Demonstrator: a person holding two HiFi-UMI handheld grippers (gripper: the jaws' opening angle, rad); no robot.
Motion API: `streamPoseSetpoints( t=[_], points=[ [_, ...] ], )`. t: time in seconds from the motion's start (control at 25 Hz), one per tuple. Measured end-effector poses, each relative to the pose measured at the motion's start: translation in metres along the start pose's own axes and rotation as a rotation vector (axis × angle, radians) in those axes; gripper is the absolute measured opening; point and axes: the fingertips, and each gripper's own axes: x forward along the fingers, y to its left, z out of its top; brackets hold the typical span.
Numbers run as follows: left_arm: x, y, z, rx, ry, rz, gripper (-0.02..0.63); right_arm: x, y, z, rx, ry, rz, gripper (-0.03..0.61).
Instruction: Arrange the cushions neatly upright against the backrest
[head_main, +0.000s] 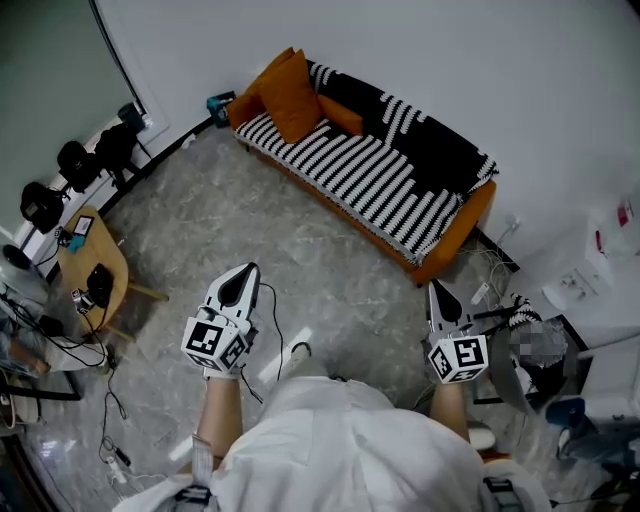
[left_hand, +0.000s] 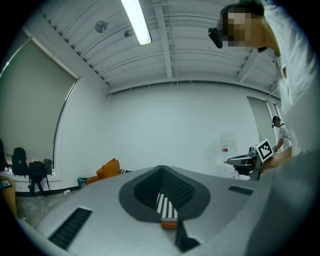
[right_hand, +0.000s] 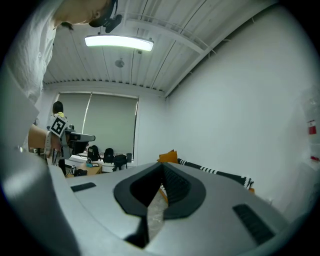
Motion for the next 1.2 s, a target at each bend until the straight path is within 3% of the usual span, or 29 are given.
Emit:
streamPoseSetpoints(
  t=[0.48,0.96,1.2],
  points=[
    [0.077,0.058,-0.007,-0.043,-0.011,-0.016,0.015,0.09,-0.02,0.004,-0.08,0.033,0.002,0.008],
    [0.176,0.18,0.021,-0.032,-0.059,-0.035,0.015,0.259,-0.028,0.031,-0.089,-0.002,0.008,0.008],
    [0.22,0.218,0.02,-0.03,-0.058,-0.069,0.017,0.318,-0.035,0.036,-0.059,-0.012,-0.007,0.008]
  ],
)
